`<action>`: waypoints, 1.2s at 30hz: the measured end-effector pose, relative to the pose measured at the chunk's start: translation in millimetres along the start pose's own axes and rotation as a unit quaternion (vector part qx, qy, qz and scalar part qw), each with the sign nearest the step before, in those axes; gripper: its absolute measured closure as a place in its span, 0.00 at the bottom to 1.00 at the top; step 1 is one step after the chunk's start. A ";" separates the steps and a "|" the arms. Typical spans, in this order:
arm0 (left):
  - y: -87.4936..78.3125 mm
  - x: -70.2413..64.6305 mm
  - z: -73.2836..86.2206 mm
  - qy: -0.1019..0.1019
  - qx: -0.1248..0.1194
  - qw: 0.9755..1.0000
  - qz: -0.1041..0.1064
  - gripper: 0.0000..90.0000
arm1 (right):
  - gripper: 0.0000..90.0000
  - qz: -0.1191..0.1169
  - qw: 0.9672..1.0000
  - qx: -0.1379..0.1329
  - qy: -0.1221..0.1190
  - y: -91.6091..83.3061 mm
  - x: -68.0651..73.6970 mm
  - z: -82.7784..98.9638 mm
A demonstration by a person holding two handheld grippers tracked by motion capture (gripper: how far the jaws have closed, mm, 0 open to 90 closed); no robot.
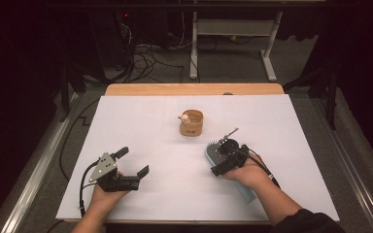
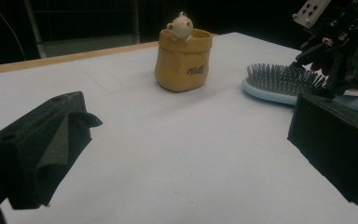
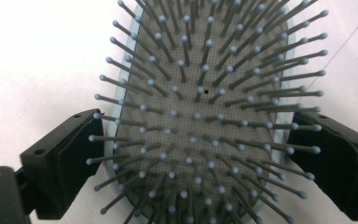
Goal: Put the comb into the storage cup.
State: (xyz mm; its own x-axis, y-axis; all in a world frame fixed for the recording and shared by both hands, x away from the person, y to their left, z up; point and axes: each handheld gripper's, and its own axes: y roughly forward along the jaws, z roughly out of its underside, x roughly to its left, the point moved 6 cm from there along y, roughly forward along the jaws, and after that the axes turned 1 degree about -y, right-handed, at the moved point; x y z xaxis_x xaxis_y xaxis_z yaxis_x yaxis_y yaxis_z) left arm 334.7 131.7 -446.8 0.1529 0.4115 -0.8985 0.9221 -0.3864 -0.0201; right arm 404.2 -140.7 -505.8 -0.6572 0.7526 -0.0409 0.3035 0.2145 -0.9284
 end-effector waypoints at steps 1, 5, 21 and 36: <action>-0.1 -0.1 -0.1 -0.001 0.000 1.000 0.000 0.00 | 0.10 -0.001 1.000 0.000 0.000 -0.4 0.5 -0.5; -0.2 -0.7 -0.6 -0.005 -0.002 1.000 0.000 0.00 | 0.15 -0.002 1.000 -0.005 -0.003 -1.8 1.7 -1.2; -1.5 -1.4 -2.7 -0.008 -0.005 1.000 0.002 0.00 | 0.17 0.001 1.000 -0.003 -0.004 -2.2 2.1 -1.7; -1.8 -2.1 -3.3 -0.011 -0.007 1.000 0.003 0.00 | 0.18 0.006 1.000 0.011 0.001 -1.6 2.4 -4.0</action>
State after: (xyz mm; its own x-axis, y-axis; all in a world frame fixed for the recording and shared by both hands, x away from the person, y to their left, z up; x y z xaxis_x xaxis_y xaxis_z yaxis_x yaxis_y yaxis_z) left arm 333.8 134.3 -443.5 0.1506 0.3919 -0.9076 0.9262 -0.3769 -0.0090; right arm 404.9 -136.8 -503.0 -0.6528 0.7557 -0.0519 0.2959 0.1914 -0.9358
